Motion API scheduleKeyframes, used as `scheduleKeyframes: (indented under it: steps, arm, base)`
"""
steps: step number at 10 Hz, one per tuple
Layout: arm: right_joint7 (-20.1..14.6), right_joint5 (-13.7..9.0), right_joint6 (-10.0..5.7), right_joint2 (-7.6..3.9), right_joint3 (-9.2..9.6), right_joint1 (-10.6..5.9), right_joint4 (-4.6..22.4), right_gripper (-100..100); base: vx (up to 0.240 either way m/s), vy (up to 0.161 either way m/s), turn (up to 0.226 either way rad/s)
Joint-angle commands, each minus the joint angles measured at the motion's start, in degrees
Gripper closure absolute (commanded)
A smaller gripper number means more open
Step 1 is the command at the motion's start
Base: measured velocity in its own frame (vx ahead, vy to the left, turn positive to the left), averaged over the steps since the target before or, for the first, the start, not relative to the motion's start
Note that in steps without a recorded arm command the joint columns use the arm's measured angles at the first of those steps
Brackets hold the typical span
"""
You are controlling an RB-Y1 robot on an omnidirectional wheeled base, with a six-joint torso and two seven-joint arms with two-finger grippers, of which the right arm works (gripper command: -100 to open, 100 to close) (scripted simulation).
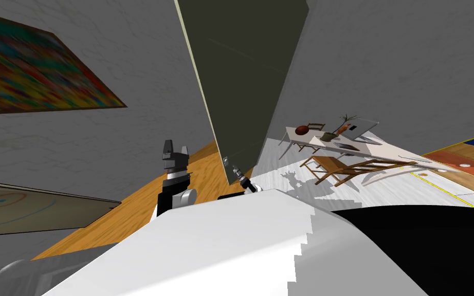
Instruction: Push the door open
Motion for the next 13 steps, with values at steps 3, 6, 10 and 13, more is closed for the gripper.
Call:
scheduleKeyframes:
  steps: [3,6,10,13]
  arm:
    - [0.4,-0.1,-0.69,0.19,-0.38,-0.02,0.5,-100]
    - [0.7,-0.1,-1.29,0.52,-0.73,-0.02,0.9,-100]
    - [0.6,-0.1,-1.17,0.47,-0.66,-0.03,0.8,100]
    - [0.6,-0.1,-1.17,0.47,-0.66,-0.03,0.8,100]
  base:
    - [0.181,0.109,0.019]
    - [0.188,0.123,0.025]
    - [0.002,0.002,0.003]
    - [-0.007,-0.004,-0.003]
